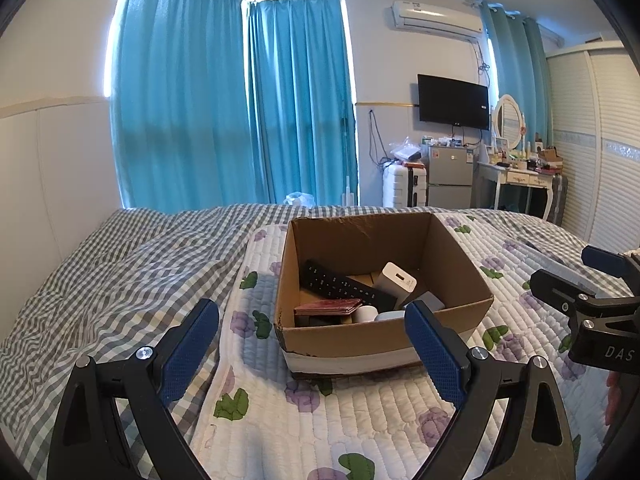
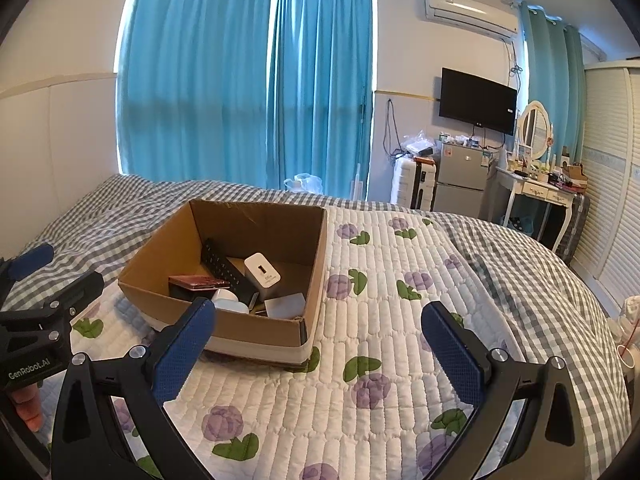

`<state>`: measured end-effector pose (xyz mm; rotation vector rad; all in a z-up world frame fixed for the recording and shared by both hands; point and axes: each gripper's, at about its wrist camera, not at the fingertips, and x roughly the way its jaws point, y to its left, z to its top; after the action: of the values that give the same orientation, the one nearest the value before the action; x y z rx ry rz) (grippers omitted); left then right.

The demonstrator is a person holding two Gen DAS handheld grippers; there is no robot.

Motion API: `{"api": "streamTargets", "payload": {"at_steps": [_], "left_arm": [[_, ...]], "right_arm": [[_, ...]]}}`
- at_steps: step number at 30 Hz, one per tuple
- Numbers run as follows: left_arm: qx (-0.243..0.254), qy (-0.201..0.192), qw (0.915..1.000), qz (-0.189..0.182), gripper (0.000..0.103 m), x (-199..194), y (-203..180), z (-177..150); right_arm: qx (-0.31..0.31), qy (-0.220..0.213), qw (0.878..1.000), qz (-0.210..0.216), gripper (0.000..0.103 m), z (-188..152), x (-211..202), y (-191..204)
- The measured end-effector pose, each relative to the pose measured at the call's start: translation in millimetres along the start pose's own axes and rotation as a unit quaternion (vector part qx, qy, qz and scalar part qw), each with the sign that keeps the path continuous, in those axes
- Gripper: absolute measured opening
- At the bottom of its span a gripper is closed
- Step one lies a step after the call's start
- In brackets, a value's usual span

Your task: Organize rigid objects

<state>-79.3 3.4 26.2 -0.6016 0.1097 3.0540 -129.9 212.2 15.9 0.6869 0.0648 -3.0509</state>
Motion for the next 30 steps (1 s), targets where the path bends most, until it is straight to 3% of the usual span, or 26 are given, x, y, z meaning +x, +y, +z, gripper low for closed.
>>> {"api": "streamTargets", "payload": {"at_steps": [30], "left_arm": [[-0.012,0.009,0.9999,-0.002,0.096,4.1,1.4,-2.6]], "right_arm": [[-0.007,0.02,1.0,-0.003,0.103,-5.8,7.6,3.3]]}}
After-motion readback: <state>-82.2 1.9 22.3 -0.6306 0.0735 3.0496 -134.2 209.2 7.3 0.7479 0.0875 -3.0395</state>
